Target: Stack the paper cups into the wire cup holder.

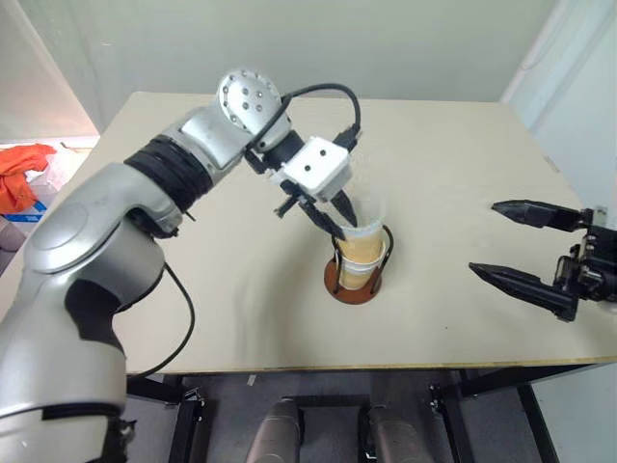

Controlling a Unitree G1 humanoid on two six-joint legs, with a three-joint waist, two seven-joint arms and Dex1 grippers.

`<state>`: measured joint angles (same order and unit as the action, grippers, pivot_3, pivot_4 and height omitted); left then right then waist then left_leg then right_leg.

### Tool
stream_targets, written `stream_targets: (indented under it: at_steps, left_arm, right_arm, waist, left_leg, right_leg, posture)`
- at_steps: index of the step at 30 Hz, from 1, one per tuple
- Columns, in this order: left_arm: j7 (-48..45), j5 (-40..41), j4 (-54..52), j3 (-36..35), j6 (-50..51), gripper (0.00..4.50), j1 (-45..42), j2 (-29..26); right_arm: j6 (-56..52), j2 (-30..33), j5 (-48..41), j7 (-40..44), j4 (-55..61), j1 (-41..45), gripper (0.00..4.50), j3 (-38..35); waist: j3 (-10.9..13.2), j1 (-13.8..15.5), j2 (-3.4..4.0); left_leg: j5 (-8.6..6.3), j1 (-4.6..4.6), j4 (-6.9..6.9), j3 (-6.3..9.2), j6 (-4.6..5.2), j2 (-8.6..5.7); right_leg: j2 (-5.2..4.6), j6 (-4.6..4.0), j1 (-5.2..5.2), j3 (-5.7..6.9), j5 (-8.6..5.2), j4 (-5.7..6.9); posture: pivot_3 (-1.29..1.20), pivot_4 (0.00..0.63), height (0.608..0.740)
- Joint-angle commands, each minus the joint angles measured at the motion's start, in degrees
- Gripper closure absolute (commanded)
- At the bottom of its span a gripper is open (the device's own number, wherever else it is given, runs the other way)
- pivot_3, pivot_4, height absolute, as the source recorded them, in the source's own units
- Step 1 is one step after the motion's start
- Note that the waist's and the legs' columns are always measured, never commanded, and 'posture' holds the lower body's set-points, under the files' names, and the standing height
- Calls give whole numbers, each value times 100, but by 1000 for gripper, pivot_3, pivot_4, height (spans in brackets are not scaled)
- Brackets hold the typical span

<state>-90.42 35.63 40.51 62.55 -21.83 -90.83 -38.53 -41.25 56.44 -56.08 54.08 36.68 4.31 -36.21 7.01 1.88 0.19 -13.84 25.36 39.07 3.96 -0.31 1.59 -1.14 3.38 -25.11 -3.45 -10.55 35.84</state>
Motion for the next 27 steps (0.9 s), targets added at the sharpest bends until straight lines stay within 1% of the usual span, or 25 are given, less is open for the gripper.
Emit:
stream_targets:
  at_steps: [1,3,5,6,8,9,11,12,13,15,16,17,18,19,22,24,27]
  left_arm:
    - [-208,-476,147,-737,160,1862,143,126]
    - [-12,-916,244,-1272,223,1240,314,156]
    - [162,-1187,155,-1767,505,1240,512,-59]
    - [147,-1218,-9,-2039,757,1240,648,-255]
    - [3,-958,-912,-2610,1659,1240,1149,-921]
    - [-55,-778,-1576,-2886,2106,1240,1561,-1364]
    - [40,-530,-2621,-3421,2817,1240,2396,-2103]
    - [206,-403,-2982,-3732,3159,1240,2789,-2378]
    - [452,-213,-3237,-4127,3545,1240,3204,-2624]
    - [835,227,-3579,-4962,4230,1240,4020,-3033]
    - [971,386,-3736,-5294,4487,1240,4329,-3141]
    - [1137,510,-3833,-5736,4692,1240,4779,-3269]
    - [1304,584,-3920,-6125,4847,1240,5187,-3351]
    - [1454,605,-3963,-6566,4960,1240,5672,-3400]
    - [1792,625,-4007,-7866,5229,1240,6988,-3296]
    - [1997,636,-3869,-8461,5369,1240,7464,-3131]
    - [2015,709,-3791,-8922,5503,1240,7763,-2953]
  right_arm:
    - [253,111,57,165,-292,409,0,387]
    - [400,121,222,368,-605,739,0,812]
    - [571,86,428,607,-998,1162,0,1290]
    - [661,62,553,745,-1215,1376,0,1529]
    - [761,15,802,1080,-1700,1815,0,2058]
    - [809,-20,950,1296,-1989,2040,0,2346]
    - [976,-139,1257,1692,-2563,2476,0,2828]
    - [1093,-211,1423,1862,-2840,2705,0,3029]
    - [1204,-298,1571,2034,-3140,2966,0,3196]
    - [1371,-427,1809,2339,-3678,3403,0,3423]
    - [1446,-457,1897,2474,-3891,3536,0,3478]
    - [1493,-481,1985,2618,-4132,3689,0,3542]
    - [1534,-495,2062,2755,-4362,3810,0,3587]
    - [1560,-516,2148,2870,-4598,3934,0,3639]
    - [1594,-637,2358,3118,-5288,4285,0,3741]
    - [1649,-730,2476,3241,-5610,4439,0,3772]
    - [1764,-829,2676,3383,-5967,4614,0,3794]
  waist:
    - [0,1,1]
    - [-1,-3,1]
    - [-1,-21,3]
    - [0,-34,4]
    - [-3,-121,14]
    - [-4,-150,16]
    - [-14,-229,31]
    - [-17,-244,38]
    - [-19,-236,42]
    - [-19,-201,42]
    - [-19,-186,41]
    - [-20,-146,41]
    - [-20,-137,41]
    - [-22,-137,40]
    - [-24,-144,36]
    - [-23,-163,35]
    - [-23,-185,32]
  left_leg:
    - [0,-2,2,0,0,1]
    - [2,-9,3,-2,2,-1]
    - [5,-13,3,-5,3,-2]
    - [9,-18,2,-8,3,-3]
    - [18,-23,0,-10,0,-1]
    - [26,-32,-3,-19,-5,-1]
    - [30,-41,-11,-35,-12,3]
    - [33,-46,-12,-40,-18,9]
    - [49,-48,-12,-40,-48,18]
    - [57,-47,-21,-32,-62,21]
    - [56,-39,-22,-18,-60,28]
    - [52,-40,-40,-9,-51,26]
    - [46,-40,-47,3,-38,27]
    - [46,-45,-53,4,-38,27]
    - [50,-85,-86,-6,-45,22]
    - [47,-106,-100,-9,-52,21]
    - [42,-127,-120,-8,-64,25]
  right_leg:
    - [-2,1,3,0,-1,0]
    - [2,4,9,0,-3,1]
    - [2,5,12,0,-3,2]
    - [6,6,13,2,-3,3]
    - [9,4,11,-2,-2,3]
    - [15,-2,7,4,2,4]
    - [72,0,6,13,0,3]
    - [82,-5,2,9,-2,5]
    - [80,-11,-1,2,-6,10]
    - [73,-29,-19,-17,-15,25]
    - [54,-51,-24,-26,-17,31]
    - [56,-84,-31,-19,-28,38]
    - [54,-130,-33,-14,-45,46]
    - [53,-145,-36,-12,-50,56]
    - [32,-192,-29,-9,-73,94]
    - [26,-217,-29,-9,-87,111]
    - [25,-248,-29,-4,-92,124]
  posture:
    - [0,150,740]
    - [0,150,740]
    - [0,150,740]
    - [0,150,740]
    - [0,150,740]
    - [0,150,740]
    - [0,150,740]
    - [0,150,740]
    - [0,150,740]
    - [0,150,740]
    - [0,150,740]
    - [0,150,740]
    - [0,150,740]
    - [0,150,740]
    - [0,150,740]
    - [0,150,740]
    - [0,150,740]
